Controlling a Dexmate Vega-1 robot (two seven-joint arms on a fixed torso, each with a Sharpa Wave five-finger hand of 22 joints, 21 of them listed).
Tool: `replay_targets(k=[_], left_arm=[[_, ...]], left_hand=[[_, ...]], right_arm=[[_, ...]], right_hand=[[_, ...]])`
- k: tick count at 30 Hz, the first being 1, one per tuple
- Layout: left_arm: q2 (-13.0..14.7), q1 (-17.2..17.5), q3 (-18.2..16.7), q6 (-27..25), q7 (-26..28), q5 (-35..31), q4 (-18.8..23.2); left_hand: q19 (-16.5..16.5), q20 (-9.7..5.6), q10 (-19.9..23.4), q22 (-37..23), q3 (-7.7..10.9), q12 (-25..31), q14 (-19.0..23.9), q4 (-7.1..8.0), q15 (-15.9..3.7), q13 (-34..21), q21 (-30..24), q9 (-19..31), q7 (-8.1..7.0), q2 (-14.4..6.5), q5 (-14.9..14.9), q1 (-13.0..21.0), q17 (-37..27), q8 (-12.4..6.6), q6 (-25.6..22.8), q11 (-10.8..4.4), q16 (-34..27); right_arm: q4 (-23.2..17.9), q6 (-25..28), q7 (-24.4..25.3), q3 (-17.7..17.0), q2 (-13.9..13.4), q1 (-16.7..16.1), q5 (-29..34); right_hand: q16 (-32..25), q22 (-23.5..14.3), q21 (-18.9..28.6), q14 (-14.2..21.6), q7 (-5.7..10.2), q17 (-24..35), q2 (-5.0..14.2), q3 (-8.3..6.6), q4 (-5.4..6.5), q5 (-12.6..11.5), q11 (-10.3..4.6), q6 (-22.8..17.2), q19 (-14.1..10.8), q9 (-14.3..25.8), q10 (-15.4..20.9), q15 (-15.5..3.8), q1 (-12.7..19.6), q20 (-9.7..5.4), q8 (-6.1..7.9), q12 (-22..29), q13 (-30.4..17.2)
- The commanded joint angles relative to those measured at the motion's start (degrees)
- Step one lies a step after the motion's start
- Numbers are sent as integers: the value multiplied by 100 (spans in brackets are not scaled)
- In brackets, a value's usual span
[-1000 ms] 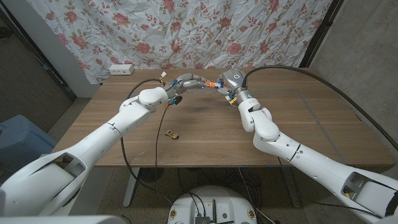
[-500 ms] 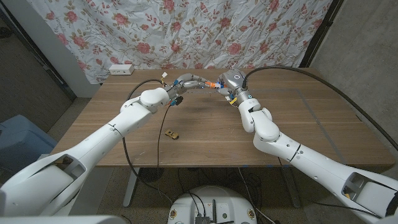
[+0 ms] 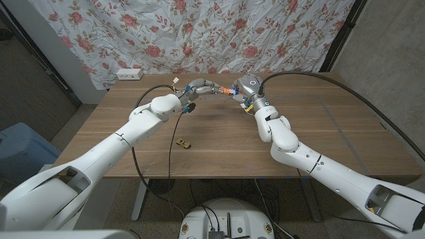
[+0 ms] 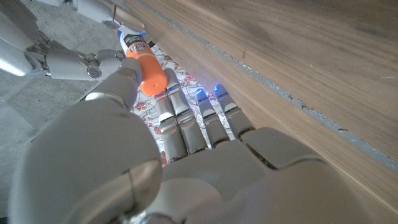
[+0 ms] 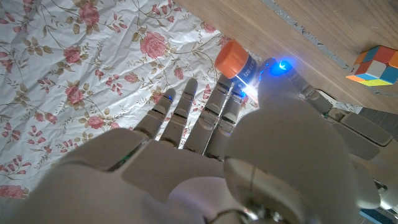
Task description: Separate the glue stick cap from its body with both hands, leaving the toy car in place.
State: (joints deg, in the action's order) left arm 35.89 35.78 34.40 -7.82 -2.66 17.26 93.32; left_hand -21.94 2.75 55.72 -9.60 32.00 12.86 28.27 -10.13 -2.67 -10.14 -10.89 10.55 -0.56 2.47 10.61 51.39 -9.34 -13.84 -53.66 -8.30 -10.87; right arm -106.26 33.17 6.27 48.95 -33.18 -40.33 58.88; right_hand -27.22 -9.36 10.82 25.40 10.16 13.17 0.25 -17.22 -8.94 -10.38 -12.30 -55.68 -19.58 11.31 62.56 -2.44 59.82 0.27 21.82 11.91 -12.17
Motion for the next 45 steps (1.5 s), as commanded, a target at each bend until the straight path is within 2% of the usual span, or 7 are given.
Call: replay_targets(k=[1,28,45], left_arm=[[46,36,9,-144,138,-101,146],[18,-5,35,-128,51,-82,95],[40,84,-11,-112,109,-45,179]], left_hand=[[-37,-54,203,-1,-36,2,73,19,-420,-11,-25,8,93,-46,4,53,-9,-38,-222,-113,-11],[-20,-103,281,0,-85,-69,130,13,-441,-17,3,11,27,-108,-1,118,-5,28,-318,-164,-1],[13,-116,281,0,-121,-107,134,17,-428,-21,18,14,3,-117,-3,125,3,76,-311,-170,16]], right_arm=[[-40,-10,18,-9,-8,-28,35],[25,-11,59,-43,-4,-49,-55],[21,-106,215,-112,-72,-107,-210]], right_hand=[[-17,-13,-9,52,285,26,56,5,3,-34,-24,-368,-39,17,69,-702,63,-8,26,38,-21],[-35,-13,-5,63,286,31,78,21,-9,-30,-25,-437,-64,23,104,-717,107,-30,36,36,-22],[-56,-13,2,85,286,38,97,30,-14,-29,-25,-455,-95,25,113,-729,139,-42,31,32,-23]])
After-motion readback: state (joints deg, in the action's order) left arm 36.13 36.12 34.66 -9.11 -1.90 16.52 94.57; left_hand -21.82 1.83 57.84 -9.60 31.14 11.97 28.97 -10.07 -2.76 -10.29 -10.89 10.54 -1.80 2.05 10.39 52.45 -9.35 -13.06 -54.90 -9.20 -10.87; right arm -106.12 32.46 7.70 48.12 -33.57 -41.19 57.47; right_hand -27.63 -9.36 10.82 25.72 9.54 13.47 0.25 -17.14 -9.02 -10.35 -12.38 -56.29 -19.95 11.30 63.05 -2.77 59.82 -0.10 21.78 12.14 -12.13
